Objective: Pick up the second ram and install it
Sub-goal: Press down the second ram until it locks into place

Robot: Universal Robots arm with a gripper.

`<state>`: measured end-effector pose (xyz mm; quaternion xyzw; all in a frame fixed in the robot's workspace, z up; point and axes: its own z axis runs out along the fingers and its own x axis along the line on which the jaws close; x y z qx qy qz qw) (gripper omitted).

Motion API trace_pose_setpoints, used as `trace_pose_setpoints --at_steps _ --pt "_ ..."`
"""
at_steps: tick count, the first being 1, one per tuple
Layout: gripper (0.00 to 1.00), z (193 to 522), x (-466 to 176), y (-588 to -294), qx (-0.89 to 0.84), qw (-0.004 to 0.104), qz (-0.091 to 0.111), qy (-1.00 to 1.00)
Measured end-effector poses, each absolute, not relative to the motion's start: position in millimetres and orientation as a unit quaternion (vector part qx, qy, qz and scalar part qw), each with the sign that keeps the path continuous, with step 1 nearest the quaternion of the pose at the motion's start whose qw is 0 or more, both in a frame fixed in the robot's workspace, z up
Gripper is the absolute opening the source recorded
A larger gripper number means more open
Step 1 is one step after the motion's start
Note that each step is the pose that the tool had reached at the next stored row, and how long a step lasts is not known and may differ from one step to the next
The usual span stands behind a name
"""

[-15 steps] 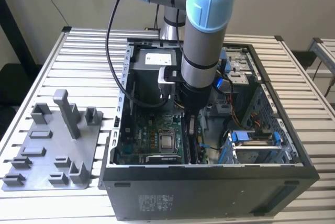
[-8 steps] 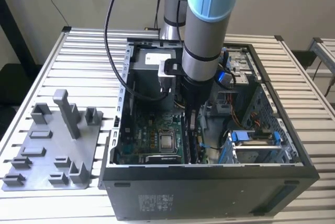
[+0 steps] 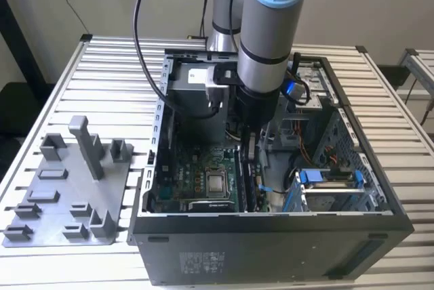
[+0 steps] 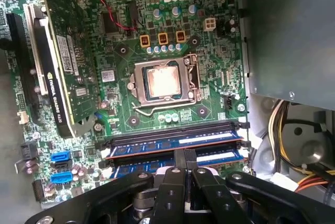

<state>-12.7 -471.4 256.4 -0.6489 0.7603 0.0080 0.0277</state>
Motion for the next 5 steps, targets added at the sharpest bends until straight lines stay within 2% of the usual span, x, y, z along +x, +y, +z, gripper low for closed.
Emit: trace_pose_setpoints --at_steps 5 --pt "0.11 258.1 -12.7 -471.4 -0.649 0.028 0.008 0.760"
